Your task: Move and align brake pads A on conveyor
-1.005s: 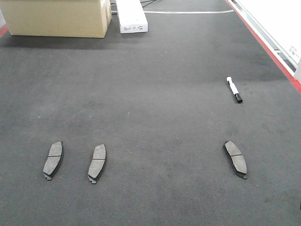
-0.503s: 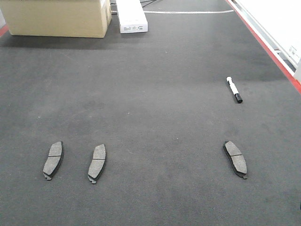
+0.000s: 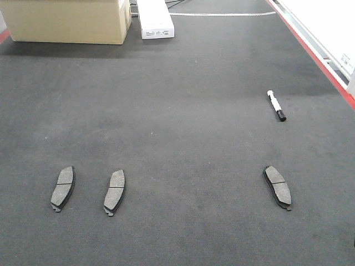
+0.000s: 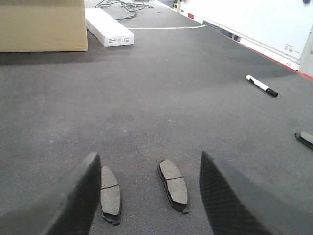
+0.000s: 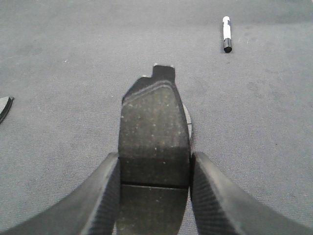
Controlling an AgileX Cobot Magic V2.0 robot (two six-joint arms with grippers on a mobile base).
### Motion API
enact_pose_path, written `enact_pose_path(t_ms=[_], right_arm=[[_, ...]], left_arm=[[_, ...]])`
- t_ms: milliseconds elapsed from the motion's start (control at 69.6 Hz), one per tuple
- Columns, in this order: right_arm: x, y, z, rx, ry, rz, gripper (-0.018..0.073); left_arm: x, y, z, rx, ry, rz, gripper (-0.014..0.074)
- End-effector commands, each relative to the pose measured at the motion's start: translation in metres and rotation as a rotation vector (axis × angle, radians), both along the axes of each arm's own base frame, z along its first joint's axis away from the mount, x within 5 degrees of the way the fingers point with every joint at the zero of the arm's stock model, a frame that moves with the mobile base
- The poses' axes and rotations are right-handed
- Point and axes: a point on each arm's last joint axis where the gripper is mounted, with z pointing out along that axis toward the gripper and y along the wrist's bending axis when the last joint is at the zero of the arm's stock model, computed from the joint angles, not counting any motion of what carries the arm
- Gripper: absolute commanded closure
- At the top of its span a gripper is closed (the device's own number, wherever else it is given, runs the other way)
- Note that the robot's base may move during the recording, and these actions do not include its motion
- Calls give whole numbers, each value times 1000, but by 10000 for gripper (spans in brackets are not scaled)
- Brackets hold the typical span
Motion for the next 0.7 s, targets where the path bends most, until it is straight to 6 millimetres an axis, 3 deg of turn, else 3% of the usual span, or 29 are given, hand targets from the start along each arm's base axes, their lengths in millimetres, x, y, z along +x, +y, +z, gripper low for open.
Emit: enact_pose_path(t_ms=[0,287,531,689], right_arm=[[4,1,16,35,-100,-6,545],[9,12,17,92,-82,82,533],[59,29,0,81,126,153,475],[102,40,7,69,210,168,442]], left_arm=[[1,-1,13,-31,-76,-9,157],[1,-1,13,-32,-76,-9,157],[1,-1,13,-32,-76,-9,157],[1,-1,13,-32,-76,-9,157]])
